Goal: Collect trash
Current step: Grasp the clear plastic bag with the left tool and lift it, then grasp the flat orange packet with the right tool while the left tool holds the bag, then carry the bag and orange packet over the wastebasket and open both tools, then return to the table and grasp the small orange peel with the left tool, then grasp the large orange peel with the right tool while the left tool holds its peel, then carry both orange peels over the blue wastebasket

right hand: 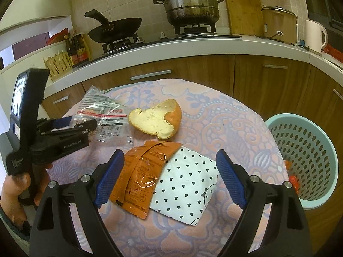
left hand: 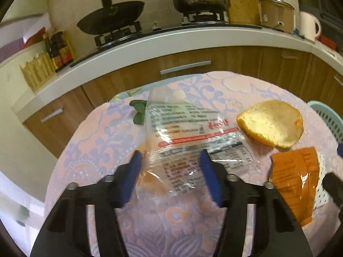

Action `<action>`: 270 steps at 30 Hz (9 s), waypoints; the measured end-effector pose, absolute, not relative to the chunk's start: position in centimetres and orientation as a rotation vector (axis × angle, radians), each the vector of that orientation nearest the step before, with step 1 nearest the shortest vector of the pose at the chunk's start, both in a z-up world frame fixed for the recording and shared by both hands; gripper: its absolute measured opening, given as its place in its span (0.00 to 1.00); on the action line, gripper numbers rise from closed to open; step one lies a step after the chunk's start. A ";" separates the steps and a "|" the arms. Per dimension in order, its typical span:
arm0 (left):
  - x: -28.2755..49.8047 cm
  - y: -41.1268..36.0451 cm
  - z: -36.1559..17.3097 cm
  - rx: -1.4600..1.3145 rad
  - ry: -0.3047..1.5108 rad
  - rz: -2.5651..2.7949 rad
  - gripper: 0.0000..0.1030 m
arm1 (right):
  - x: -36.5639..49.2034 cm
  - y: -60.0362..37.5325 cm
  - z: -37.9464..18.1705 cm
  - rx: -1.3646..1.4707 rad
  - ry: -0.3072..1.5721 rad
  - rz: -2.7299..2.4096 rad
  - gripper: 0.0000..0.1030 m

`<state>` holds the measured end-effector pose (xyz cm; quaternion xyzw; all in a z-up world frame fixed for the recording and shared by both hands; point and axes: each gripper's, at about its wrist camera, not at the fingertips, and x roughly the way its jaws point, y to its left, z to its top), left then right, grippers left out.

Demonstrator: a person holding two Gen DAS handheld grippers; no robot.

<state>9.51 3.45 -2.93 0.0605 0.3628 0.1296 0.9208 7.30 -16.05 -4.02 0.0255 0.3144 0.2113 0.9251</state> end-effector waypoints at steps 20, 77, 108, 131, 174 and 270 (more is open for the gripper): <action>1.8 4.8 -1.0 -0.062 0.529 0.190 0.21 | 7.7 -15.6 -4.5 0.022 0.669 0.421 0.87; -0.8 5.4 -2.2 -0.125 0.435 0.146 0.30 | 7.5 -11.4 -5.7 -0.076 0.839 0.566 0.29; 1.9 -7.0 7.3 0.034 0.343 -0.063 0.29 | 5.4 -26.2 4.1 0.059 0.499 0.343 0.15; 15.2 -22.7 0.7 0.164 0.606 -0.268 0.37 | 14.3 -41.0 -5.8 0.232 0.720 0.022 0.04; 4.8 5.9 1.3 -0.171 0.575 0.079 0.83 | 5.9 -15.4 -2.3 -0.031 0.685 0.471 0.58; 5.8 0.2 4.9 -0.130 0.510 -0.096 0.27 | 5.5 -22.7 9.0 0.073 0.475 0.253 0.31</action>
